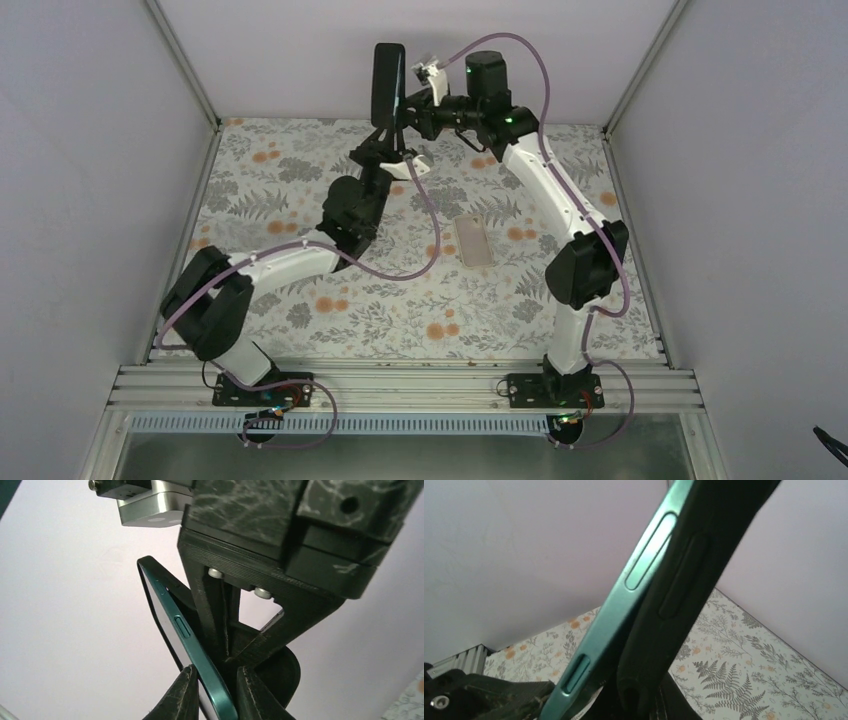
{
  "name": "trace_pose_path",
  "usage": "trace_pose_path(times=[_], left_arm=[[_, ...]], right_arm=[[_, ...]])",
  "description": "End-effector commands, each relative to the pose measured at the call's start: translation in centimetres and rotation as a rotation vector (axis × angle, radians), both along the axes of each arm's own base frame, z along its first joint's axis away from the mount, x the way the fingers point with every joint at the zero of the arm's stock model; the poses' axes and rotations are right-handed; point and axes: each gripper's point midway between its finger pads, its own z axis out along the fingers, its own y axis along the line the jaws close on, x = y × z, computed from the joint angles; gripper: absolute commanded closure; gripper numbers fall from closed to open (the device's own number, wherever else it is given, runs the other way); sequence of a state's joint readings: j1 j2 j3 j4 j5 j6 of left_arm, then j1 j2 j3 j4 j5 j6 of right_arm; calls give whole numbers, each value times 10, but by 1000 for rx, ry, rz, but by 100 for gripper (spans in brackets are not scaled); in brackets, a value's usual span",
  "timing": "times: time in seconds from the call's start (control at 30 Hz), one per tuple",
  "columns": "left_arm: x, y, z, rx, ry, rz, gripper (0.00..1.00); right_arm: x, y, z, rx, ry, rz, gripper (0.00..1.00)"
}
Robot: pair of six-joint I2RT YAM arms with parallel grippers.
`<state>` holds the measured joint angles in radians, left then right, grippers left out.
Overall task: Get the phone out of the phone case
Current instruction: Remove the phone case from the phone, then place the phone at the center of the board, then place the phone case at the center of the board.
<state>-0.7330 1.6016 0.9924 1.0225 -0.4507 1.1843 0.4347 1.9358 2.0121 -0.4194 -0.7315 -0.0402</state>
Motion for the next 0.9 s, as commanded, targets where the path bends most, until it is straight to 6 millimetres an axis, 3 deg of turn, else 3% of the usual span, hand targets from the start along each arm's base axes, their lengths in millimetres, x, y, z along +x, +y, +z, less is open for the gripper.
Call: trace_pose_path(times=[0.0, 0.13, 0.4, 0.57, 0.67, 0.87], left_arm=[[-26, 60, 57, -185, -84, 77, 98], [-30, 61, 31, -131, -9, 66, 98], [-33, 51, -20, -69, 154, 8, 98], [-43, 33, -86, 69, 291, -20, 98], [-63, 16, -123, 189, 319, -54, 98], [-113, -21, -182, 372, 323, -172, 98]], right_arm=[[72, -79, -56, -304, -56, -334, 97], [70, -84, -72, -370, -21, -324, 97], [46, -94, -133, -460, 131, -235, 97], [19, -104, -166, -488, 237, -137, 97], [8, -125, -179, -492, 300, -132, 97], [10, -206, -210, -512, 427, -232, 97]])
